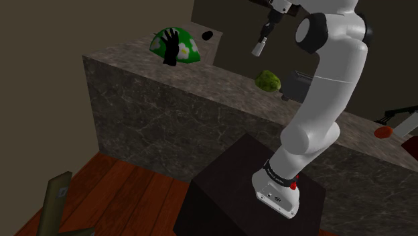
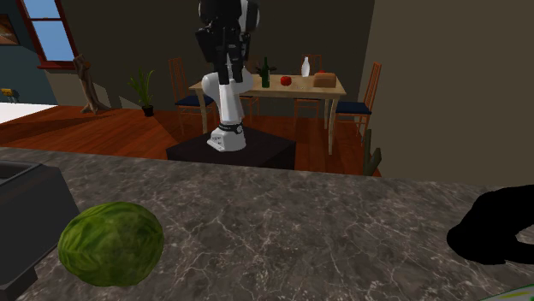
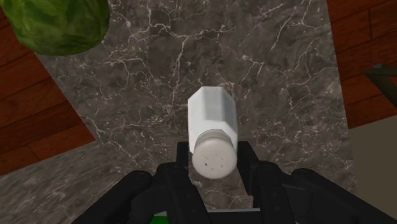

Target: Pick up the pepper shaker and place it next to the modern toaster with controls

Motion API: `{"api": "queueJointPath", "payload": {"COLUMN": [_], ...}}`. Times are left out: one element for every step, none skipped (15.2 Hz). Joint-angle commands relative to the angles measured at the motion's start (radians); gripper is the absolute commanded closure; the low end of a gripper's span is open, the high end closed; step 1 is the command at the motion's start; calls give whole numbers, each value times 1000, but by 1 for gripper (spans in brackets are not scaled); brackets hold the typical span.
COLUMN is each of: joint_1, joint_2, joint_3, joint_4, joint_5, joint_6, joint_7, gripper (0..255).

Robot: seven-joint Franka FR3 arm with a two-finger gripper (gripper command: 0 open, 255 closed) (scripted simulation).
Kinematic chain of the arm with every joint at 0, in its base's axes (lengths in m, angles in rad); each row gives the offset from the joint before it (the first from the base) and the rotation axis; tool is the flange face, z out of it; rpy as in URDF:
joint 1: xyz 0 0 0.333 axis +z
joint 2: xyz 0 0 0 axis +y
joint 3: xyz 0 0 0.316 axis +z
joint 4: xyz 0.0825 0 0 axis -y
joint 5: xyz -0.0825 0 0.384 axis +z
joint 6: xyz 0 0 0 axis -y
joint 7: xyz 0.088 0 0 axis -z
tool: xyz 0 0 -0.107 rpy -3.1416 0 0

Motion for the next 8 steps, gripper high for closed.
{"api": "queueJointPath", "payload": {"joint_1": [-28,-42,-56,-71,-87,-104,-121,-138], "joint_2": [-6,-10,-13,-14,-15,-14,-11,-8], "joint_3": [-12,-19,-26,-32,-39,-45,-52,-58], "joint_4": [-12,-18,-22,-25,-26,-25,-23,-19], "joint_5": [7,9,13,17,21,27,33,39], "joint_6": [2,2,1,-1,-3,-6,-9,-13], "joint_7": [-43,-64,-85,-107,-129,-152,-174,-197], "gripper": [255,255,255,255,255,255,255,255]}}
